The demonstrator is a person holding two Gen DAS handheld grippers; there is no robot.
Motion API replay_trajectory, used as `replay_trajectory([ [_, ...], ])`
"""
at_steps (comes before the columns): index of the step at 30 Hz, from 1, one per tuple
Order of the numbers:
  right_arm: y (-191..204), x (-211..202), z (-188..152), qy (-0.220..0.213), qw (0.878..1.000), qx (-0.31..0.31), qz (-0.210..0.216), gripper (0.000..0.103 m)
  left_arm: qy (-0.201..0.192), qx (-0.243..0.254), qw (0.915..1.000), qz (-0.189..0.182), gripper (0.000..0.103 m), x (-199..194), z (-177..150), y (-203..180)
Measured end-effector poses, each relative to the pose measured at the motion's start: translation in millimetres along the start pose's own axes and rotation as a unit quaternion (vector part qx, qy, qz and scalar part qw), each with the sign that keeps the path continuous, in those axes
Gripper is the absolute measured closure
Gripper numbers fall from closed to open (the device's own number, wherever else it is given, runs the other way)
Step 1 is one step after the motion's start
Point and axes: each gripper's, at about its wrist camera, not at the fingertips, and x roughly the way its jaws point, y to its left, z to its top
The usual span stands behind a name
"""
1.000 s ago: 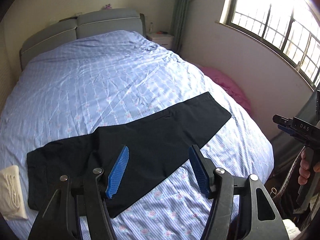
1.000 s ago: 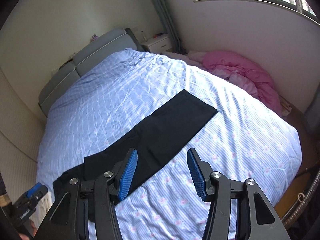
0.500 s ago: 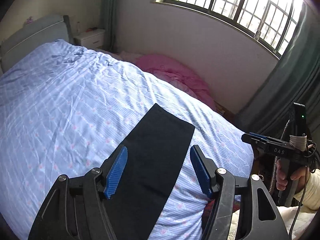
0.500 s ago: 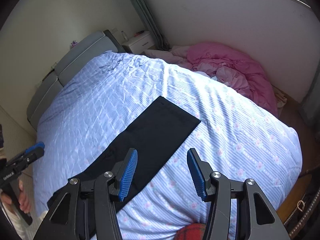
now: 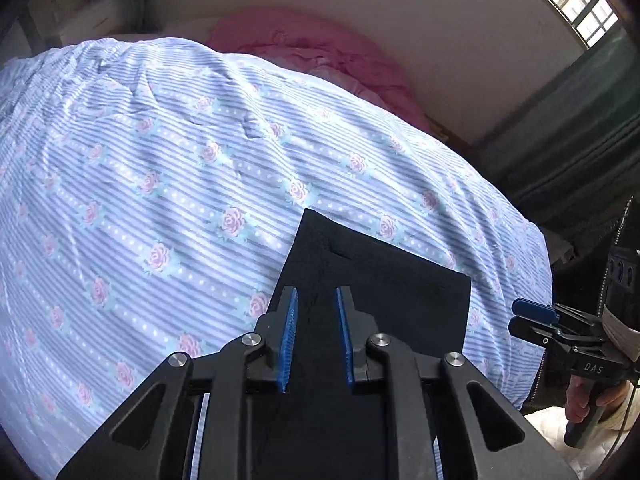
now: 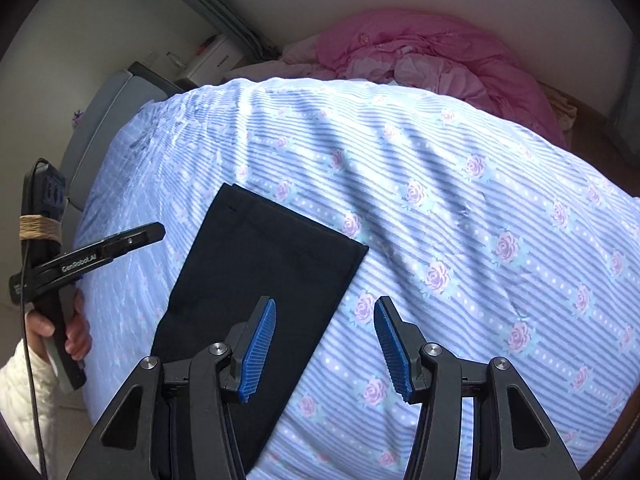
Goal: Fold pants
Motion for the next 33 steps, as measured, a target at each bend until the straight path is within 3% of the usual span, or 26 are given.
replay_trajectory([
  [14,-19,54,11,0.005,0.999,0.053,0.010,0.052,0.045,0.029,0.9981,-0.030,0.078,56,30,11],
  [16,-17,57,11,0.002,0.999,0.049,0.008,0.053,0.049,0.038,0.9978,-0.026,0.093,59,33,10],
  [23,-12,66,9,0.001,0.999,0.045,0.005,0.053,0.042,0.031,0.9979,-0.039,0.096,66,43,13],
  [26,-16,71,10,0.003,0.999,0.049,0.005,0.053,0.046,0.030,0.9973,-0.049,0.091,68,45,15],
  [30,-21,77,11,0.007,0.999,0.051,0.016,0.053,0.064,0.045,0.9953,-0.057,0.070,77,48,18],
  [33,-29,80,14,0.008,0.998,0.060,0.031,0.054,0.071,0.031,0.9936,-0.082,0.069,83,50,26],
])
